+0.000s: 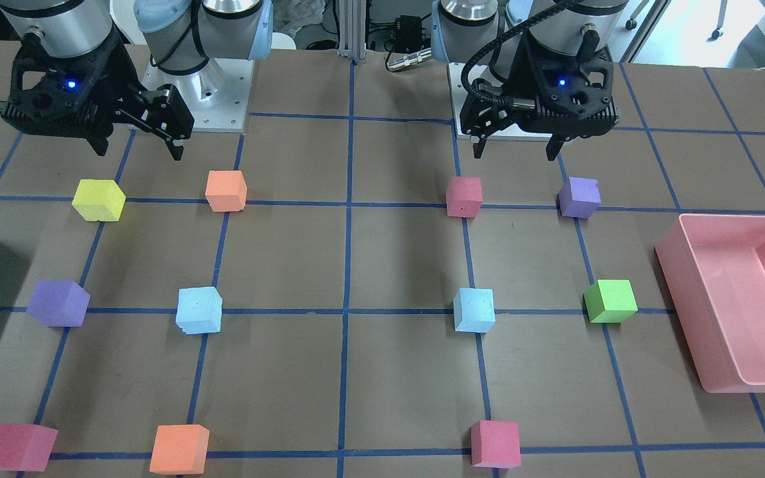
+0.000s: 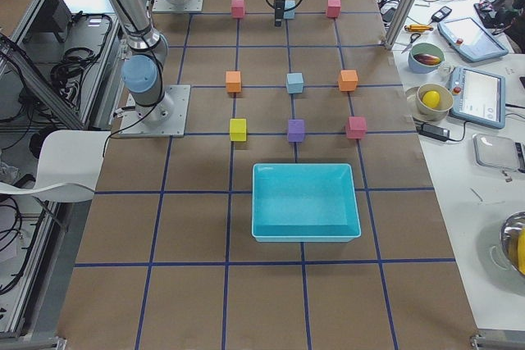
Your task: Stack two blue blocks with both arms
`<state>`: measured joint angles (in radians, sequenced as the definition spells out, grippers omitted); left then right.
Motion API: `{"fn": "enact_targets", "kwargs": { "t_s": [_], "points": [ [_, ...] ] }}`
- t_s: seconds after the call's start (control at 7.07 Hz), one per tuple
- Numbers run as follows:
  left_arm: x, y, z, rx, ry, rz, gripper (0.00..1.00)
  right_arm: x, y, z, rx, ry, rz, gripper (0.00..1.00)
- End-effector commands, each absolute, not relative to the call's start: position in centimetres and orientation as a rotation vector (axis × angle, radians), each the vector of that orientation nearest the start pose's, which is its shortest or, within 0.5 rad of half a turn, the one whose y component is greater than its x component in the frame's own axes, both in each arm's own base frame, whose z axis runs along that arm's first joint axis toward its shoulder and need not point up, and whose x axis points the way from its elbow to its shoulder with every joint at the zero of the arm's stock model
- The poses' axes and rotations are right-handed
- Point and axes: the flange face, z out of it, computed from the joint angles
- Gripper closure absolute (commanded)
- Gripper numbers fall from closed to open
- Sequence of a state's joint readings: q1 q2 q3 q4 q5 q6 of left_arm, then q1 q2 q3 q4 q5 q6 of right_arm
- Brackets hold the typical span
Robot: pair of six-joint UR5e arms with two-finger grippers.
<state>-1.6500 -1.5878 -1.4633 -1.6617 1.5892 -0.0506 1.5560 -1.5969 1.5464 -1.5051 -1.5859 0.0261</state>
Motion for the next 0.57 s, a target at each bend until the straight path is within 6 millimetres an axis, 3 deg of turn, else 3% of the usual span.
{"fn": "enact_targets", "kwargs": {
  "t_s": [0.0,0.42],
  "points": [
    [-17.06,-48.47,52.39,0.046,3.123,-0.002,0.00,12.51,-48.07,50.62,0.063,3.156,0.022,0.00],
    [-17.13,-48.70,51.77,0.043,3.127,0.001,0.00,12.54,-48.11,50.32,0.058,3.161,0.034,0.00]
  ]
}}
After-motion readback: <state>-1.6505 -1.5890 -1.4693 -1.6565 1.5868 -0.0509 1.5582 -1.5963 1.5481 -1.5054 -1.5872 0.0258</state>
